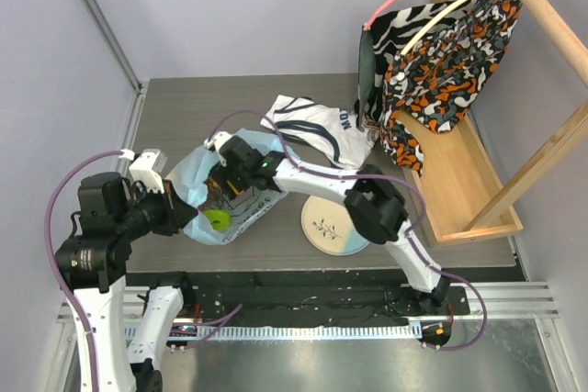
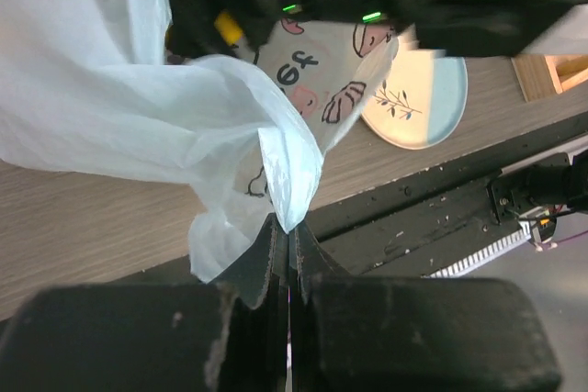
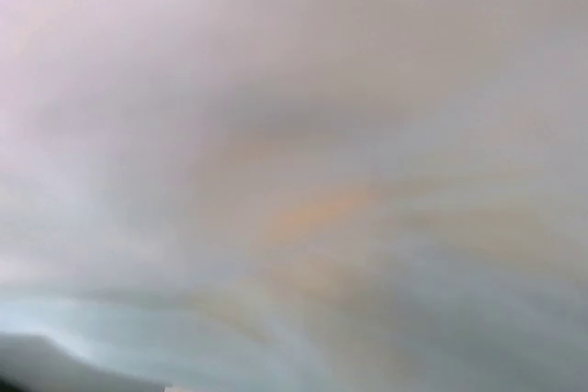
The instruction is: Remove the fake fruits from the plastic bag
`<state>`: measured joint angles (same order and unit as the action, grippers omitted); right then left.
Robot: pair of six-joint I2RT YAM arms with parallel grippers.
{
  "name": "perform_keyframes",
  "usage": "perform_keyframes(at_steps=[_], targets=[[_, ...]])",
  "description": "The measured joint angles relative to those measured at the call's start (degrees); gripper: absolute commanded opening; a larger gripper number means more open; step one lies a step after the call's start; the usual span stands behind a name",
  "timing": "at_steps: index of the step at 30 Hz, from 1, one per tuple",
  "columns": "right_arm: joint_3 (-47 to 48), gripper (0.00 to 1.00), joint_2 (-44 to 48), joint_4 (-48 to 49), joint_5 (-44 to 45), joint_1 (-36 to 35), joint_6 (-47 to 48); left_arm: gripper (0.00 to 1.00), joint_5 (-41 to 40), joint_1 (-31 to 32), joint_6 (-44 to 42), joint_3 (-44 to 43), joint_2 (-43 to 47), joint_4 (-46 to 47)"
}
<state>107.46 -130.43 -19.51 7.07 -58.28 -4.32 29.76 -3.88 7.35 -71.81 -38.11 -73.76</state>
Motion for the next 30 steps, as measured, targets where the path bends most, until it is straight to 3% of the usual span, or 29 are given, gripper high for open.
perform_keyframes(at_steps=[9,13,19,30], targets=[[-5.4,0.27,27.3,-3.6,-22.0,6.5,4.9,0.00,0.0,0.0,2.3,6.9,0.1,8.2],[-11.0,0.24,35.3,-5.3,-28.8,6.3,8.8,0.00,0.8,0.0,3.7,8.8,-0.5,12.8],[-19.3,0.23,35.6,-9.5,-29.2,4.8,11.0,0.00,1.7,0.0,6.3,9.0,-2.3,18.9],[-15.1,0.18,37.2,-13.7,-24.2,5.1,13.1,0.00,1.6,-0.3,7.5,10.5,-2.2,23.4]])
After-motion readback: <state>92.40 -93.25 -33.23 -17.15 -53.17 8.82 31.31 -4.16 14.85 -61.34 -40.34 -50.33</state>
